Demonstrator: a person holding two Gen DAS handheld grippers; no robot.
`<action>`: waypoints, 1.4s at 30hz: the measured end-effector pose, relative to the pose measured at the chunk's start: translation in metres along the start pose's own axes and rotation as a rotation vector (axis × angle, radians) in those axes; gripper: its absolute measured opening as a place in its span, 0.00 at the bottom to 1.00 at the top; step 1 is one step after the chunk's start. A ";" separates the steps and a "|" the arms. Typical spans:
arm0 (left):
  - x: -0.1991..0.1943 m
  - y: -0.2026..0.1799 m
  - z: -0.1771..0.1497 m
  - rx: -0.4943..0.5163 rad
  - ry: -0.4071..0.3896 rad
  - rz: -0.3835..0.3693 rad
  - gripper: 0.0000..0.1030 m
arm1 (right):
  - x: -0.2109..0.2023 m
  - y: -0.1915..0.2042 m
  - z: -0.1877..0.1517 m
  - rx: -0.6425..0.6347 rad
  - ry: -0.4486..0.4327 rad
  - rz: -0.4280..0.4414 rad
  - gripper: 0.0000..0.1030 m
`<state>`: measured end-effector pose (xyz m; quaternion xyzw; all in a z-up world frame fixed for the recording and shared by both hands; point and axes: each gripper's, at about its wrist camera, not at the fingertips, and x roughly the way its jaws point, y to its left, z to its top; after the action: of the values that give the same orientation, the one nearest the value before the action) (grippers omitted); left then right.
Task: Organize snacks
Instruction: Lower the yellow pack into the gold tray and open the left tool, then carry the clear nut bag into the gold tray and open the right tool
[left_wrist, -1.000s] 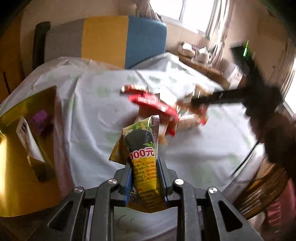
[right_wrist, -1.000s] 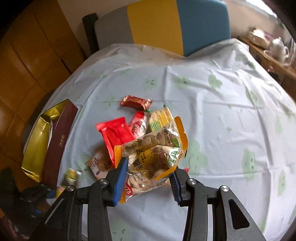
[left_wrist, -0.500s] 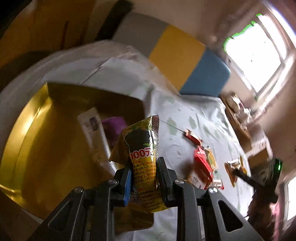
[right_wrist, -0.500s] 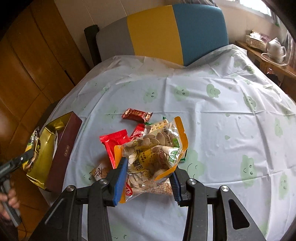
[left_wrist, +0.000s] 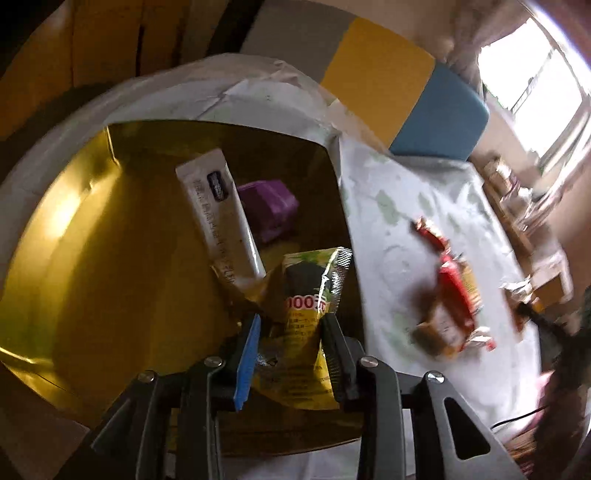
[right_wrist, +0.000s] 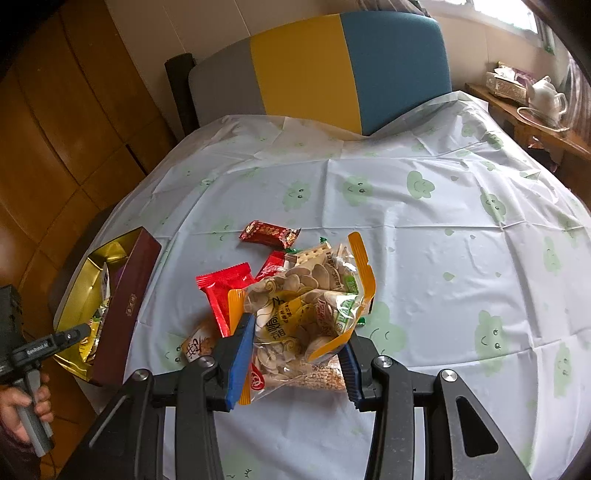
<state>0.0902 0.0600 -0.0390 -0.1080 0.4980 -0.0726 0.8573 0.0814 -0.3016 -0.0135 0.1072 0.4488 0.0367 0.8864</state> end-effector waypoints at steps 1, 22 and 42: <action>0.003 -0.002 -0.003 0.028 0.012 0.031 0.33 | 0.000 0.001 0.000 0.000 0.000 -0.001 0.42; -0.019 0.005 -0.019 -0.004 -0.057 0.107 0.33 | 0.000 0.001 -0.002 0.004 0.002 -0.012 0.43; -0.033 0.021 -0.020 -0.009 -0.124 0.146 0.40 | 0.009 0.020 -0.005 -0.051 0.047 0.053 0.43</action>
<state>0.0566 0.0854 -0.0266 -0.0797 0.4509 -0.0006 0.8890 0.0834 -0.2804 -0.0187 0.0954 0.4656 0.0744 0.8767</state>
